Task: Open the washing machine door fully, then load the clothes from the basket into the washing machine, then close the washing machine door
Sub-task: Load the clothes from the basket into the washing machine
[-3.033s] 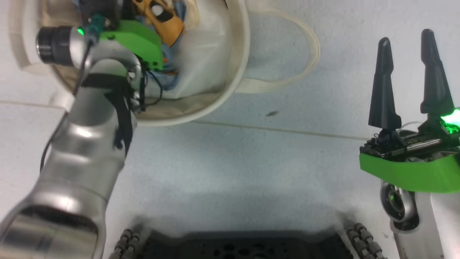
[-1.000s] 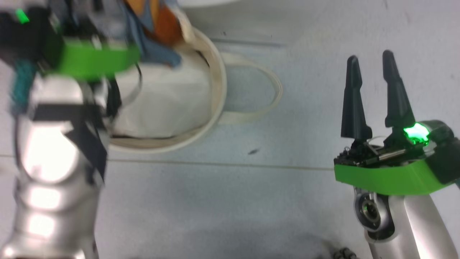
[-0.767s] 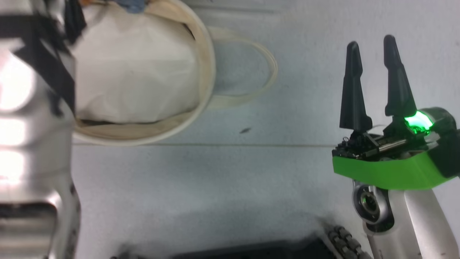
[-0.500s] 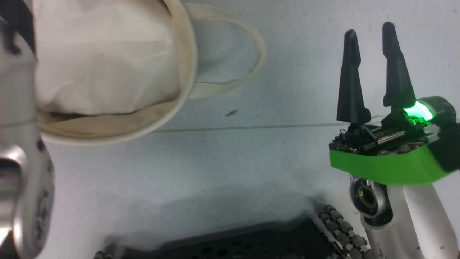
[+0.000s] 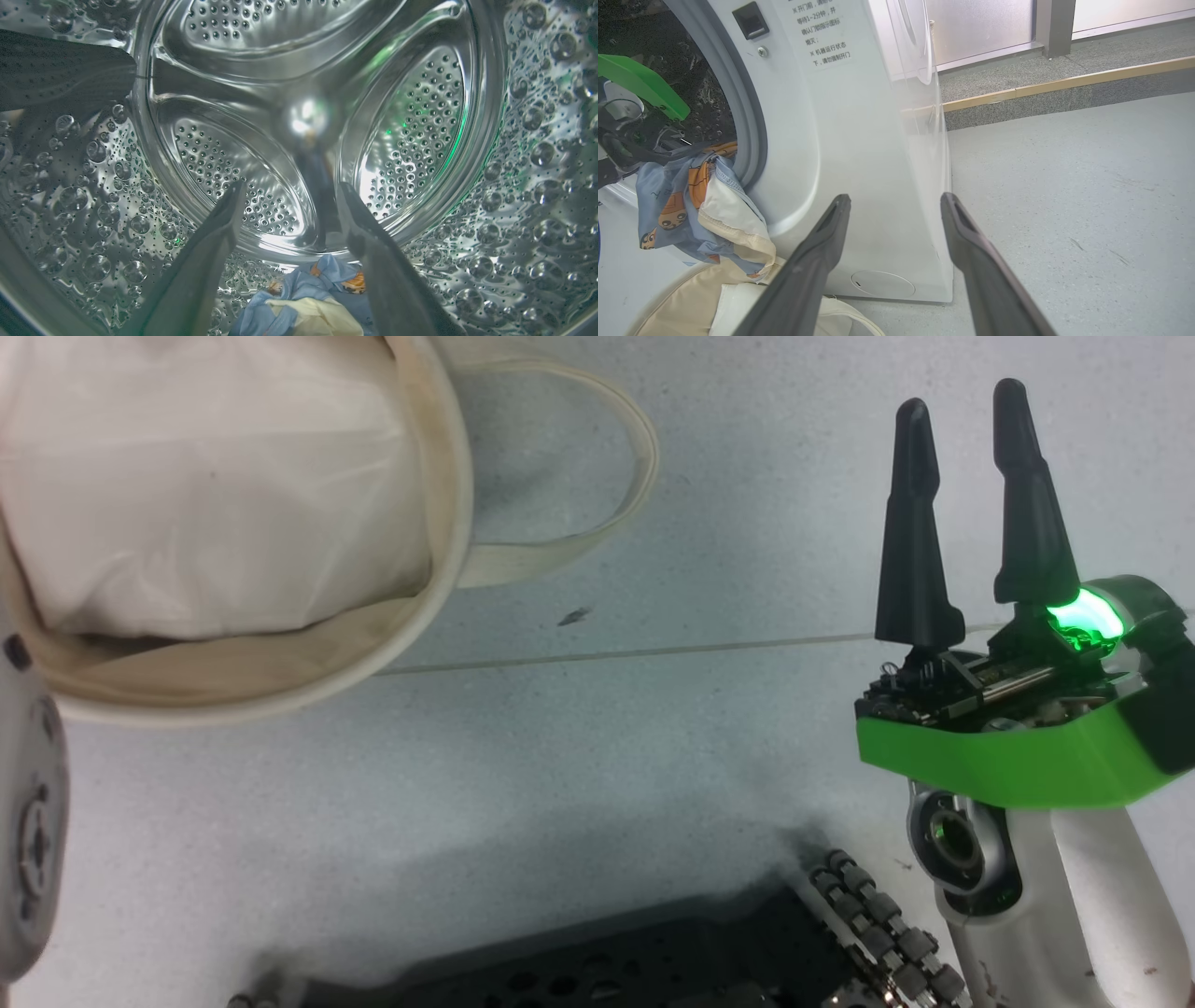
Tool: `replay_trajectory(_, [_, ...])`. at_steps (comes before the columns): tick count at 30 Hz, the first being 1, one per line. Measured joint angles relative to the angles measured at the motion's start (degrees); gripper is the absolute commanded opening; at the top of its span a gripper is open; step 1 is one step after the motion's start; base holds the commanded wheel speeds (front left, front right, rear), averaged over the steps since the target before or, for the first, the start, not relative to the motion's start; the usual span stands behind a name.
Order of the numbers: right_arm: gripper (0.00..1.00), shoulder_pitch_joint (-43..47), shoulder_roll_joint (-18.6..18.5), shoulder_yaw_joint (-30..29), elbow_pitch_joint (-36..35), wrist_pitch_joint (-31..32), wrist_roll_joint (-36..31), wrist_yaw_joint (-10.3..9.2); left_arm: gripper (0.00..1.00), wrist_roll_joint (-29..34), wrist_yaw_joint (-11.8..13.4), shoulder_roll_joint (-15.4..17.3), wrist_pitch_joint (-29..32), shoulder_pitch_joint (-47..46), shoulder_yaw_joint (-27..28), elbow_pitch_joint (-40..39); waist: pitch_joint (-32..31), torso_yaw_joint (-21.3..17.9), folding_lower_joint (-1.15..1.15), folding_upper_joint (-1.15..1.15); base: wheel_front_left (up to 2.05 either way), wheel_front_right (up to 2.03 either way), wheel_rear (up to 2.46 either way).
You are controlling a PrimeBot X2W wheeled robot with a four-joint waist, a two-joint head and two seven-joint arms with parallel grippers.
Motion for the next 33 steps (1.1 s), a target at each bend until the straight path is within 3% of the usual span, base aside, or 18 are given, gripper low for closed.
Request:
replay_trajectory(8, [1.0,0.01,-0.03,-0.34,0.96,0.0,-1.54,0.0,1.0,-5.3,-0.66,-3.47,0.0,9.71,1.36,-5.68,-3.8,2.28,0.0,0.0,0.0,0.0,0.0])
replay_trajectory(14, [1.0,0.04,-0.63,-0.92,2.7,0.0,-2.96,0.0,1.0,-5.24,-3.19,-5.87,0.0,22.58,-0.15,-7.54,-9.48,4.35,-0.01,0.0,0.0,0.0,0.0])
replay_trajectory(20, [1.0,0.81,-0.82,-2.04,4.31,0.0,-3.0,0.0,1.0,-4.57,-4.13,-7.21,0.0,36.41,-2.67,-10.06,-16.86,6.24,-0.02,0.0,0.0,0.0,0.0])
replay_trajectory(33, [1.0,9.06,-0.49,-1.79,7.94,0.0,-2.9,0.0,1.0,-5.26,-2.97,-8.04,0.05,64.11,-5.39,-20.05,-33.66,10.27,-0.02,0.0,0.0,0.0,0.0])
